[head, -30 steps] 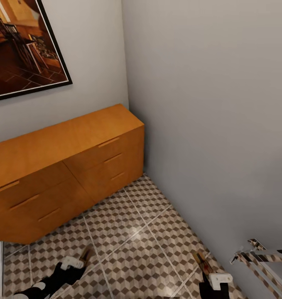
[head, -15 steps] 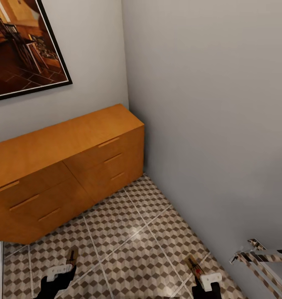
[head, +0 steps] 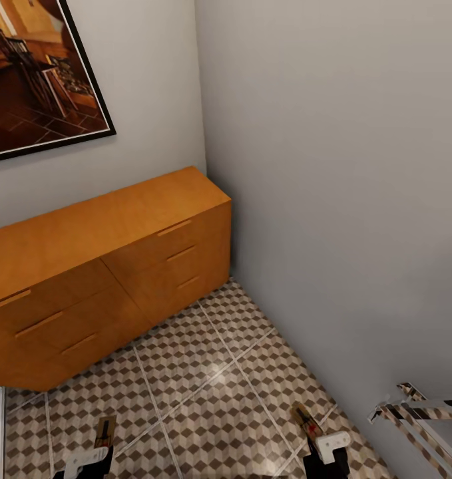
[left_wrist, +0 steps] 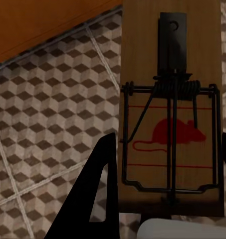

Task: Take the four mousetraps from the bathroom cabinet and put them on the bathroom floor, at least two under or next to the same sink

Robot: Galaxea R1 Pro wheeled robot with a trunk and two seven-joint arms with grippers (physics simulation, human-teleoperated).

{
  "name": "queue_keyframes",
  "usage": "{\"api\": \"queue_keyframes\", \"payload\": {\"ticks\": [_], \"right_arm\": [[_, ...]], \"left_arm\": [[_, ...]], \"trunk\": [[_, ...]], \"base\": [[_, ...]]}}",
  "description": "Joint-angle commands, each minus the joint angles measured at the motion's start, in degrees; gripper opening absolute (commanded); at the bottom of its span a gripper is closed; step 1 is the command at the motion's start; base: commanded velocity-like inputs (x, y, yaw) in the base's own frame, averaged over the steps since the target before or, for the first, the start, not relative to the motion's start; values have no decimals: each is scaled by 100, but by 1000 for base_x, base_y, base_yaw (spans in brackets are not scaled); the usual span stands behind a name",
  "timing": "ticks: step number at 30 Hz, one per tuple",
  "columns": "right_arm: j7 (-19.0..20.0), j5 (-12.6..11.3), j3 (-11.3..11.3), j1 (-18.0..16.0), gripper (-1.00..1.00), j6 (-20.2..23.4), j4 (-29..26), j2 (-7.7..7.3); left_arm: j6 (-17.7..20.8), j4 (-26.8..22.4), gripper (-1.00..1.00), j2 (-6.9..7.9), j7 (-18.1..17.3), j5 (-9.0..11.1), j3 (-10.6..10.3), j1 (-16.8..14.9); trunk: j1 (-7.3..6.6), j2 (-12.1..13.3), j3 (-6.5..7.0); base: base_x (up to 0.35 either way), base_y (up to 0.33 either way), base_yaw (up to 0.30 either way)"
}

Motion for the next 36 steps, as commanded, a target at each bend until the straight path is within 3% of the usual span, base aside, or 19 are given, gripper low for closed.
{"api": "queue_keyframes", "payload": {"ticks": [1, 36], "right_arm": [[-5, 34, -22, -2, -100, -68, 6, 5], [-31, 36, -27, -2, -100, -149, 88, 7]], "left_arm": [[-19, 20, -100, -3, -34, 50, -31, -6], [-17, 20, -100, -88, -33, 50, -40, 3]], "trunk": [[3, -9, -8], [3, -9, 261]], "base": [[0, 0, 0], [0, 0, 0]]}}
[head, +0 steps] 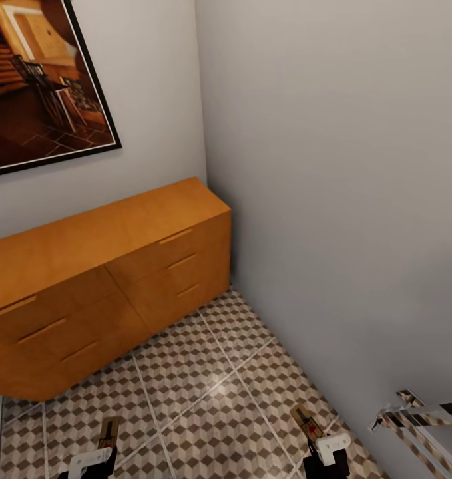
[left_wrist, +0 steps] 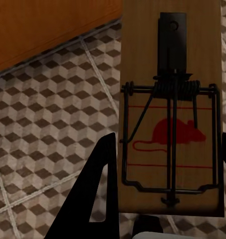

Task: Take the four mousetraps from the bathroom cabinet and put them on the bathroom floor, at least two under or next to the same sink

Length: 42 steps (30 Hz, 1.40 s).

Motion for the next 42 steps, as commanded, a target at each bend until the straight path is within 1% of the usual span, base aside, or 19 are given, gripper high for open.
{"api": "queue_keyframes", "payload": {"ticks": [1, 20, 26, 42], "right_arm": [[-3, 40, -21, -3, -100, -19, 1, 3], [-3, 42, -26, -3, -100, -19, 1, -5], [-3, 47, -26, -3, -100, -19, 1, 2], [-11, 47, -26, -3, -100, -19, 1, 3]], "left_arm": [[-20, 20, -100, -4, -34, 51, -31, -6], [-19, 20, -100, -38, -34, 51, -31, -6], [-19, 20, -100, -34, -34, 51, -30, -5], [-20, 20, -100, -31, -34, 51, -24, -5]], "trunk": [[3, -9, 1], [3, -9, 166], [3, -9, 210], [3, -9, 355]], "base": [[0, 0, 0], [0, 0, -18], [0, 0, -98], [0, 4, -2]]}}
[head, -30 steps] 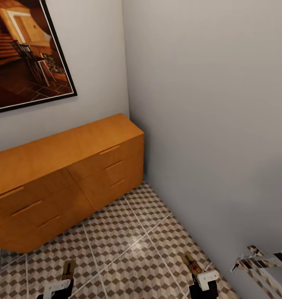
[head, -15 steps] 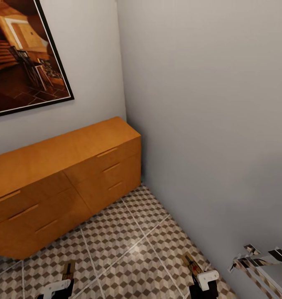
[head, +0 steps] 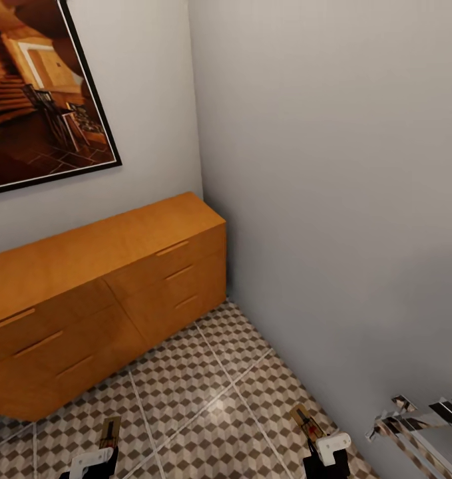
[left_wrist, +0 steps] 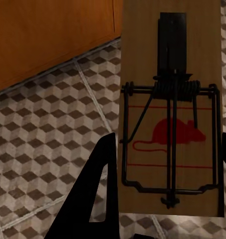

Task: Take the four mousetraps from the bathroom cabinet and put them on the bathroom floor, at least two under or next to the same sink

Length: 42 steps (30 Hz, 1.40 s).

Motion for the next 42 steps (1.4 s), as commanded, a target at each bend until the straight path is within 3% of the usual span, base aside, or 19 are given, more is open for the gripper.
{"api": "queue_keyframes", "payload": {"ticks": [1, 13, 42], "right_arm": [[-3, 39, -21, -3, -100, -19, 1, 4], [-3, 39, -21, -3, -100, -19, 1, 4], [-3, 39, -19, -3, -100, -19, 1, 4]], "left_arm": [[-18, 20, -100, -3, -34, 51, -30, -7], [-17, 20, -100, -3, -34, 51, -29, -7], [-11, 20, -100, -3, -34, 51, -37, -7]], "trunk": [[3, -9, 1], [3, -9, 110], [3, -9, 376]], "base": [[-9, 106, 0], [-99, 172, 0], [-4, 5, 0]]}}
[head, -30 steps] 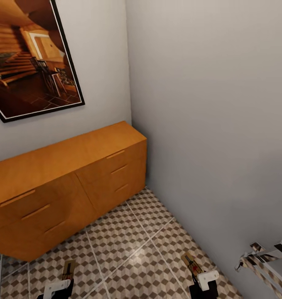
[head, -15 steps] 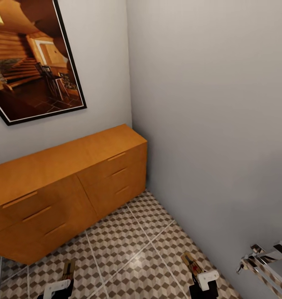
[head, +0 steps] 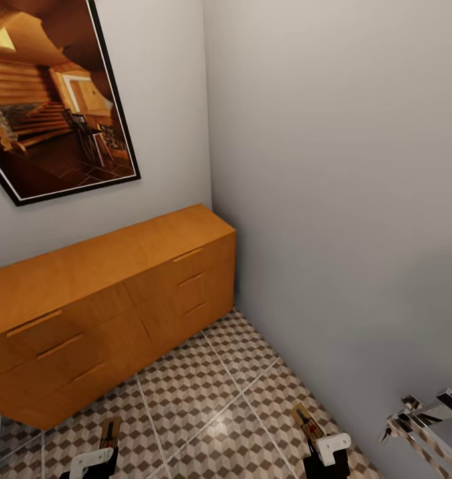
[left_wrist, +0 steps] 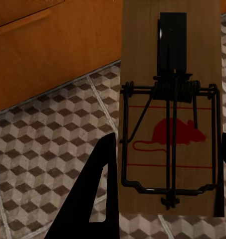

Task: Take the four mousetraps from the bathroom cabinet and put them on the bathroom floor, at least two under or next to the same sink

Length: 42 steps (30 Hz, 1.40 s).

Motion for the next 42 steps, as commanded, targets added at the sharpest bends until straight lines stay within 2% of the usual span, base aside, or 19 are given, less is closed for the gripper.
{"api": "queue_keyframes", "payload": {"ticks": [1, 42], "right_arm": [[-3, 38, -21, -3, -100, -19, 3, 3], [0, 38, -20, -3, -100, -19, 10, 3]], "left_arm": [[-20, 20, -100, -3, -34, 50, -31, -8], [-21, 20, -100, -12, -34, 50, -31, -8]], "trunk": [[3, -10, 0], [3, -10, 375]], "base": [[0, 0, 0], [0, 0, 0]]}}
